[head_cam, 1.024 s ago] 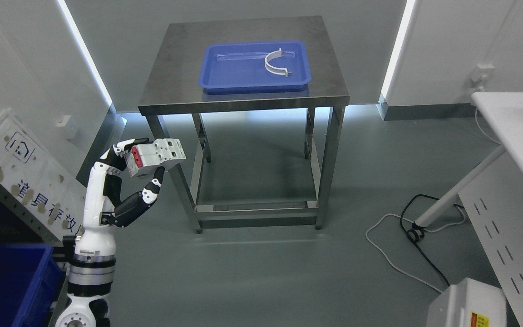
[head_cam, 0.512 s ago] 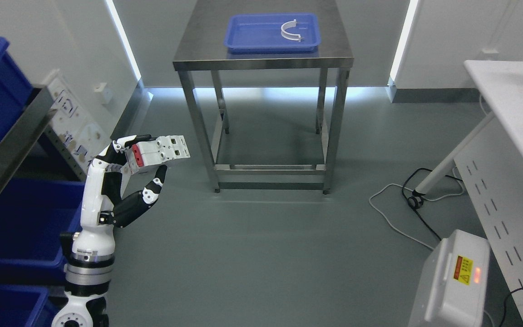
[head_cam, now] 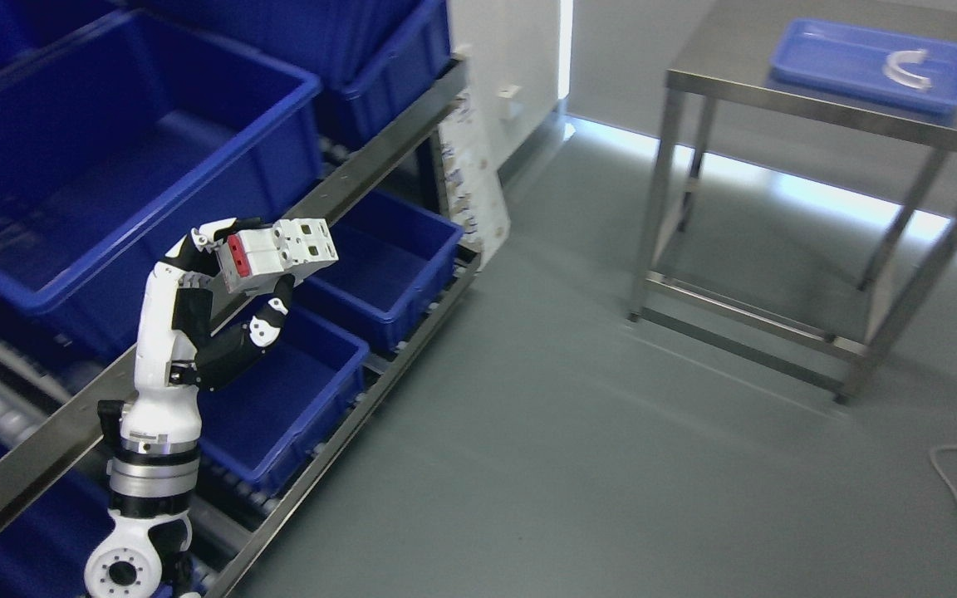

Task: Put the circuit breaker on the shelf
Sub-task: 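Hold the breaker in the left hand while turning toward the bin shelf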

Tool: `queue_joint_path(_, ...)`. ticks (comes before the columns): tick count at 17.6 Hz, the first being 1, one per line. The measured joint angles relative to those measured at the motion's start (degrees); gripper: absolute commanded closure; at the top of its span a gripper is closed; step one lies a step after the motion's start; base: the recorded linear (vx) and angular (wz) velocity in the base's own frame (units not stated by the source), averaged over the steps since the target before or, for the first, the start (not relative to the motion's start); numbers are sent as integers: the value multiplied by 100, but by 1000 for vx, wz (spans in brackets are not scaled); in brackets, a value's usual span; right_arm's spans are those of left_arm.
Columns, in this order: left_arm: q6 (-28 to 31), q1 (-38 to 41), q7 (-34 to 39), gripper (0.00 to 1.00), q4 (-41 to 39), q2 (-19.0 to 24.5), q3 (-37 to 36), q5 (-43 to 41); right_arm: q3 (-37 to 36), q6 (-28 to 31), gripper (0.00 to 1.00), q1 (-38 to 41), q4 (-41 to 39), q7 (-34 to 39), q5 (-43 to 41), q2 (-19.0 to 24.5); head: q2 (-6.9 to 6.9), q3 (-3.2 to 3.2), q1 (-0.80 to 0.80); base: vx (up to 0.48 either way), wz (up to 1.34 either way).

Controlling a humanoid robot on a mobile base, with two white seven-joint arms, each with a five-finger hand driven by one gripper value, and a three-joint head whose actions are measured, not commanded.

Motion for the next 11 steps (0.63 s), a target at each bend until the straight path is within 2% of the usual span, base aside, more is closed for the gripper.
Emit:
queue_joint_path(5,602,-601,-240,87,16,203,29,-78,0,0,0,2,0,0,0,0,0,0,0,-104,789)
queue_joint_path(11,1036,-1237,-375,87,249,747,23,-387,0,0,0,2,0,0,0,0,0,0,0,-28,660)
